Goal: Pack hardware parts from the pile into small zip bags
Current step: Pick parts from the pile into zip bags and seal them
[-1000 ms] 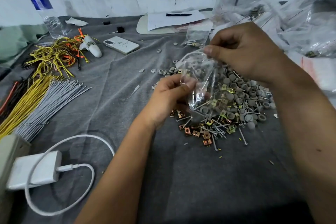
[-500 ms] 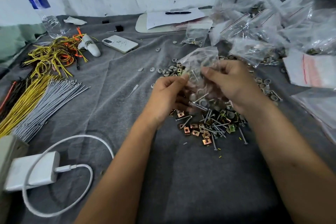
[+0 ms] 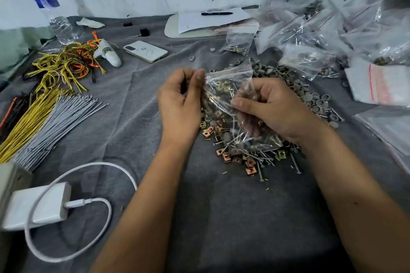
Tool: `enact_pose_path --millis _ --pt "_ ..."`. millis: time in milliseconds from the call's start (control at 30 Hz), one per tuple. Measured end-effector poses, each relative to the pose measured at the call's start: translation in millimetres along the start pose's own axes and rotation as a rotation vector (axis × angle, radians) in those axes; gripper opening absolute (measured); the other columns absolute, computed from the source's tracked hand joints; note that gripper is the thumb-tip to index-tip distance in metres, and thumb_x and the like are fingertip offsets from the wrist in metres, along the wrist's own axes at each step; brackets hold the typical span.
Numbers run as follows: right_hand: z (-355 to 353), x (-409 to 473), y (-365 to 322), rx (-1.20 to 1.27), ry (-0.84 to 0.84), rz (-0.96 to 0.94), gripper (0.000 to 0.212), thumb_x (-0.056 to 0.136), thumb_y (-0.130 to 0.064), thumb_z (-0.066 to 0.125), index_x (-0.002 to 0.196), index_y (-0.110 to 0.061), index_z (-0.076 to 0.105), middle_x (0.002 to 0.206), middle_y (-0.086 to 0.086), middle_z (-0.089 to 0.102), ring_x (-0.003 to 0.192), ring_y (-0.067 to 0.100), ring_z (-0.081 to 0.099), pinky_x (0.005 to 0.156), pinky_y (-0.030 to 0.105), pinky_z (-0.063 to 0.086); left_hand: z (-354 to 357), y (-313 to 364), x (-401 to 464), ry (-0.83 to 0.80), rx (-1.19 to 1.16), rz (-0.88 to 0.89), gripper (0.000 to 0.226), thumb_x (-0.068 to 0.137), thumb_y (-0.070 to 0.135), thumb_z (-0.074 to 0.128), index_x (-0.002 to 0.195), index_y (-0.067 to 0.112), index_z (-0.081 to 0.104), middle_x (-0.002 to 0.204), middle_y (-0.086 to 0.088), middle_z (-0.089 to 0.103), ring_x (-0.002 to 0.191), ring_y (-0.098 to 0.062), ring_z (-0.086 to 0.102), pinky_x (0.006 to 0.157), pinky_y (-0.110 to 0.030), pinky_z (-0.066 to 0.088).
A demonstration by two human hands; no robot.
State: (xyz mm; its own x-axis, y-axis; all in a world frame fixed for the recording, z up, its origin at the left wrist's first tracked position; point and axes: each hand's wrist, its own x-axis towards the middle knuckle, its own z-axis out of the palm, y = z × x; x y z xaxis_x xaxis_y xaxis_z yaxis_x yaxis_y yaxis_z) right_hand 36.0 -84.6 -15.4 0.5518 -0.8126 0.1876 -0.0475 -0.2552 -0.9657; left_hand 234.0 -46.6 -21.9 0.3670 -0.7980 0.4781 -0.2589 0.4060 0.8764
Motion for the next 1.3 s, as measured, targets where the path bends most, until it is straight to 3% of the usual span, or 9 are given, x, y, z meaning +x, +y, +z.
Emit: enact_pose_path --millis 133,233,400,533,633,767,900,1167,1300 --pt "1.4 1.0 2.2 -0.012 0.162 -0.038 0.028 0.096 -0.045 0.064 0.096 -0.019 0.072 0.084 0.012 0.076 0.066 0.023 0.073 0.055 0.028 0.056 9.0 -4.5 -2.8 -0.061 -0.085 -0.147 0.023 0.104 0.016 0.063 0.086 0.003 0.067 0.069 -0.008 0.064 0.062 -0.023 0.057 0.058 -0.043 0.050" --pt "0.2 6.4 5.5 -0.048 0.346 -0.118 0.025 0.103 -0.030 0.060 0.088 -0.015 0.073 0.081 0.010 0.075 0.071 0.022 0.071 0.070 0.036 0.057 11.1 -6.2 -3.6 -0.088 -0.062 -0.150 0.014 0.100 0.016 0.069 0.087 0.011 0.071 0.069 0.000 0.069 0.063 -0.020 0.061 0.062 -0.051 0.056" --pt "-3.6 7.4 10.2 -0.114 0.421 -0.138 0.014 0.096 -0.032 0.071 0.091 -0.021 0.079 0.085 0.002 0.077 0.075 0.023 0.072 0.068 0.040 0.060 7.6 -5.9 -0.6 -0.034 0.051 -0.045 0.012 0.094 0.019 0.075 0.092 0.027 0.067 0.081 -0.009 0.073 0.070 -0.034 0.067 0.065 -0.049 0.060" --pt "-3.7 6.4 8.9 -0.203 0.572 -0.190 0.012 0.083 -0.029 0.085 0.091 -0.024 0.079 0.085 -0.006 0.078 0.079 0.014 0.075 0.069 0.029 0.061 5.4 -6.0 -2.0 -0.031 0.258 0.099 0.015 0.095 0.029 0.073 0.107 0.025 0.063 0.092 0.007 0.069 0.087 -0.014 0.067 0.076 -0.043 0.058" --pt "-1.0 4.8 4.4 -0.405 0.509 -0.264 0.010 0.087 -0.024 0.081 0.097 -0.023 0.079 0.088 -0.013 0.076 0.083 0.005 0.072 0.073 0.020 0.057 6.1 -7.1 -3.2 -0.091 0.492 0.291 0.029 0.094 0.043 0.070 0.115 0.023 0.067 0.112 0.006 0.064 0.108 -0.015 0.057 0.091 -0.032 0.047" --pt "3.1 4.3 0.0 -0.567 0.302 -0.335 0.013 0.098 -0.016 0.069 0.104 -0.011 0.080 0.090 -0.007 0.073 0.085 0.004 0.067 0.074 0.016 0.047 8.5 -10.5 -2.5 -0.161 0.512 0.386 0.008 0.091 0.022 0.079 0.095 0.015 0.075 0.108 -0.001 0.065 0.107 -0.022 0.055 0.090 -0.030 0.041" --pt "1.9 2.6 -4.1 -0.599 0.327 -0.394 0.011 0.094 -0.013 0.074 0.101 -0.007 0.080 0.088 0.000 0.073 0.082 0.013 0.067 0.072 0.027 0.052 7.3 -13.2 -1.3 -0.215 0.492 0.381 0.005 0.091 0.013 0.077 0.090 0.011 0.072 0.107 -0.002 0.068 0.105 -0.023 0.057 0.090 -0.021 0.038" --pt "7.3 2.8 -5.5 -0.743 0.342 -0.452 0.008 0.094 -0.009 0.072 0.089 -0.003 0.074 0.083 0.001 0.065 0.078 0.014 0.058 0.072 0.023 0.046 14.6 -7.9 -6.9 -0.269 0.382 0.402 0.006 0.092 0.006 0.075 0.089 0.004 0.071 0.107 -0.006 0.069 0.106 -0.008 0.052 0.093 -0.034 0.043" --pt "7.9 2.1 -5.0 -0.713 0.311 -0.418 0.008 0.094 -0.009 0.071 0.090 -0.003 0.074 0.084 0.001 0.065 0.077 0.012 0.059 0.072 0.019 0.044 14.1 -6.1 -7.0 -0.293 0.352 0.358 0.005 0.087 0.003 0.076 0.085 0.004 0.072 0.106 -0.005 0.068 0.106 -0.017 0.058 0.094 -0.036 0.043"
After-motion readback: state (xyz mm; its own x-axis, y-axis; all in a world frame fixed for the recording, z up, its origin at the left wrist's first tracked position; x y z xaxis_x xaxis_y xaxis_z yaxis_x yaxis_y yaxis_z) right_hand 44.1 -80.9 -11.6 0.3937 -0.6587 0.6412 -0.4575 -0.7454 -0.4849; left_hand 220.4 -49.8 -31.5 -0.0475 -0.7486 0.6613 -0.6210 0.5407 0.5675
